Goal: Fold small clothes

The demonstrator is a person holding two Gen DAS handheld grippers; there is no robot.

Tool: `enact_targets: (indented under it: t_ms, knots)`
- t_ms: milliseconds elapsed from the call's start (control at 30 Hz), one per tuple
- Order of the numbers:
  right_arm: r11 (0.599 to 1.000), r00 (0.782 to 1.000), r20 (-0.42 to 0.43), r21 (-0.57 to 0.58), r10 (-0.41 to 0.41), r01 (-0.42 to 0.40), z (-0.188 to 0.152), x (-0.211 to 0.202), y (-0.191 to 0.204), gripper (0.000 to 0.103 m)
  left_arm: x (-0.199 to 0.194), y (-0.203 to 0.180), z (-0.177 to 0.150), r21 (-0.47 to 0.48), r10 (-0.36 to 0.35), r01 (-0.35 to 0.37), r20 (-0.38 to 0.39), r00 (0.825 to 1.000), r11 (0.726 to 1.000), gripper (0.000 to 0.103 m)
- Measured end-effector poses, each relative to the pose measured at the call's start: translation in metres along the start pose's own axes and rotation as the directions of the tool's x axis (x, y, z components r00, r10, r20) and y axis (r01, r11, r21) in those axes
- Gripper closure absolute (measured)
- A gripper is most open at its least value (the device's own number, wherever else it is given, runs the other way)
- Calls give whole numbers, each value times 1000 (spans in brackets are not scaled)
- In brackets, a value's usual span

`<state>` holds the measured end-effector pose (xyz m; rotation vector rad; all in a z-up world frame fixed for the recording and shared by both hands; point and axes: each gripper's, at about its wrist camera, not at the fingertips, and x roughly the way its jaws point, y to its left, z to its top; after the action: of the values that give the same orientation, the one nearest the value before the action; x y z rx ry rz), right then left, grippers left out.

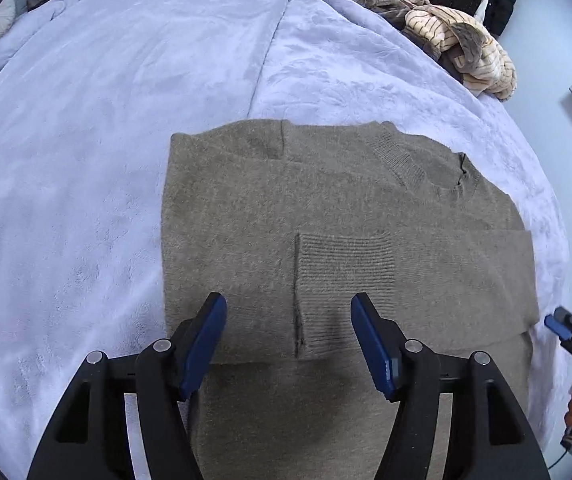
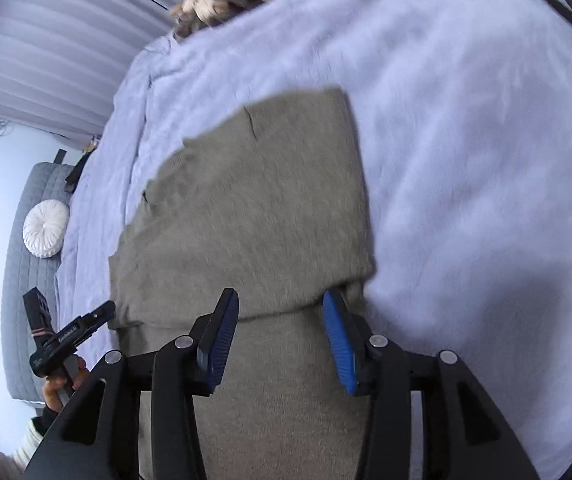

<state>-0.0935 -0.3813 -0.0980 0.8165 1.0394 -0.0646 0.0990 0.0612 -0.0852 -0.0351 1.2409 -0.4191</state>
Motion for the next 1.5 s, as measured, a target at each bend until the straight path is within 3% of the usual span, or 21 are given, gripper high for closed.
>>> enact_targets:
  t_ms: [133,267,300,333,433,500,667,800,833,900,1000,1133,1233,1333,1433,1500]
  knots:
    - [996,999,50,92,-15,10,32,7,-20,55,10,-17,3,10,27,-27,5,1000,1000,37]
    - [980,1000,1,197,-5,5,55,39,-42,55,25,-27,2,11,67,-67,-8,998,998,37]
    - [976,1000,-22,216,15,-10,56,47,-45,67,28,-27,1,14,79,-79,-13,997,997,37]
    - [978,999,-42,210,26,-17,57,51,-42,95,29,-28,-1,20,86,-86,-12,996,996,37]
    - [999,999,-20,29,-42,43,57,40,-10,94,30,-32,-3,53,105,-105,-5,994,993,37]
    - [990,994,14,-88,-112,112,55,30,9,95,34,-35,-4,75,123,-122,-7,992,990,37]
    - [952,958,-30,-129,-285,279,51,50,-15,92,39,-37,-6,101,140,-138,-11,990,985,37]
    - [959,961,-4,-64,-276,275,46,40,-22,88,31,-30,-7,104,136,-135,-9,991,985,38]
    - [954,956,0,-66,-293,292,42,37,-20,86,29,-28,-7,101,136,-135,-5,991,986,44]
    - [944,947,12,-76,-321,321,36,27,-15,86,21,-24,-9,87,146,-145,0,989,986,70]
    - [936,940,36,-89,-339,341,23,10,-7,86,8,-17,-12,44,97,-97,5,995,994,72]
    - [945,957,45,-148,-286,290,9,-1,16,86,-4,-30,-13,70,29,-30,23,999,997,71]
    - [945,968,31,-210,-250,251,1,9,36,86,10,-43,-16,116,79,-78,-9,997,990,71]
    - [944,969,-1,-225,-248,242,-1,32,46,86,32,-45,-20,104,111,-104,-59,992,989,71]
    - [936,952,-50,-203,-303,287,-4,51,32,90,31,-40,-23,90,90,-85,-53,995,992,71]
    - [950,959,-54,-157,-279,268,-5,49,18,92,28,-39,-23,90,90,-84,-56,994,992,71]
